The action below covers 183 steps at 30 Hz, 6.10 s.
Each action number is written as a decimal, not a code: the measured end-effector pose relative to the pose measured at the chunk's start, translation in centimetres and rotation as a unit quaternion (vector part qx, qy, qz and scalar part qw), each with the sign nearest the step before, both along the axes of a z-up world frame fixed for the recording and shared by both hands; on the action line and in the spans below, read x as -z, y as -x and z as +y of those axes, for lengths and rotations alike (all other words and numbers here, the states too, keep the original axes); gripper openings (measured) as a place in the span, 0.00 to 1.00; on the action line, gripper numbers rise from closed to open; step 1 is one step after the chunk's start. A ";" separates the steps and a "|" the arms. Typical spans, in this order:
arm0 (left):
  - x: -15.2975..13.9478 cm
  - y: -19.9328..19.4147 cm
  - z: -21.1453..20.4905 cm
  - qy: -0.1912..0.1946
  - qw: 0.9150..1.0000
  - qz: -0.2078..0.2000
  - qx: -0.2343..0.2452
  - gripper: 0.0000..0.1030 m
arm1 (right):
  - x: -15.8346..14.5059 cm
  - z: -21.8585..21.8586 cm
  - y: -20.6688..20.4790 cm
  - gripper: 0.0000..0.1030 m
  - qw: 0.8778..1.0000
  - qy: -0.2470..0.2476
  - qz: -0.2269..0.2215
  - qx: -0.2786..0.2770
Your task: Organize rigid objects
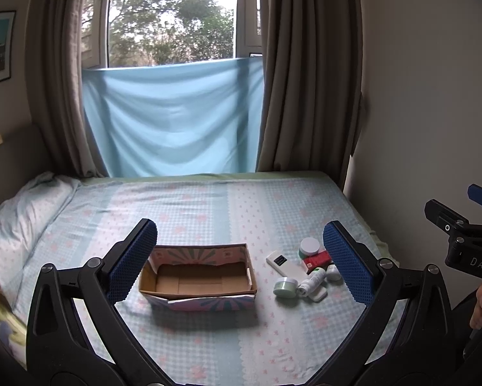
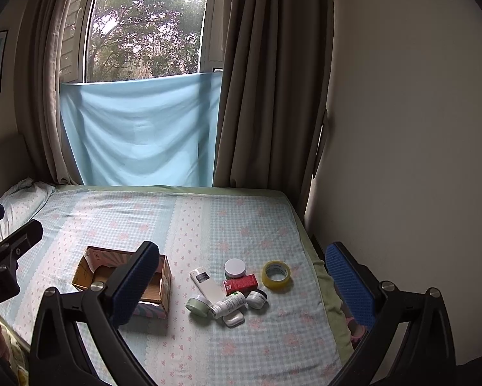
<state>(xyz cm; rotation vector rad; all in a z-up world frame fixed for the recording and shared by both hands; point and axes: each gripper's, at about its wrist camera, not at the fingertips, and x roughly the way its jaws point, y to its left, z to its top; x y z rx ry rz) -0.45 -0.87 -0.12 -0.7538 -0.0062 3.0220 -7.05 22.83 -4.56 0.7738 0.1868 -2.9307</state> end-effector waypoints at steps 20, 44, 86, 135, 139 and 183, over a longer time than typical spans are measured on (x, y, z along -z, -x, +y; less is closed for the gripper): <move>0.1 0.0 -0.1 -0.001 1.000 0.000 0.006 1.00 | 0.3 0.2 0.1 1.00 1.000 0.007 -0.001 0.000; 0.1 0.3 0.5 0.001 1.000 -0.005 0.014 1.00 | 0.1 0.3 0.3 1.00 1.000 0.012 -0.002 -0.002; 21.7 21.3 15.9 0.048 0.941 -0.312 0.121 0.99 | 17.1 12.3 25.1 1.00 0.974 0.032 -0.221 0.042; 45.4 29.9 26.9 0.157 0.859 -0.402 0.277 0.49 | 43.7 12.5 39.4 0.93 0.963 -0.009 -0.270 -0.024; 44.3 29.9 26.6 0.137 0.867 -0.400 0.263 0.49 | 42.8 12.9 39.1 0.93 0.965 -0.013 -0.261 -0.023; 18.0 26.7 -7.3 -0.043 0.949 -0.288 0.119 0.48 | 12.9 -10.5 23.4 0.93 0.970 0.019 -0.209 -0.124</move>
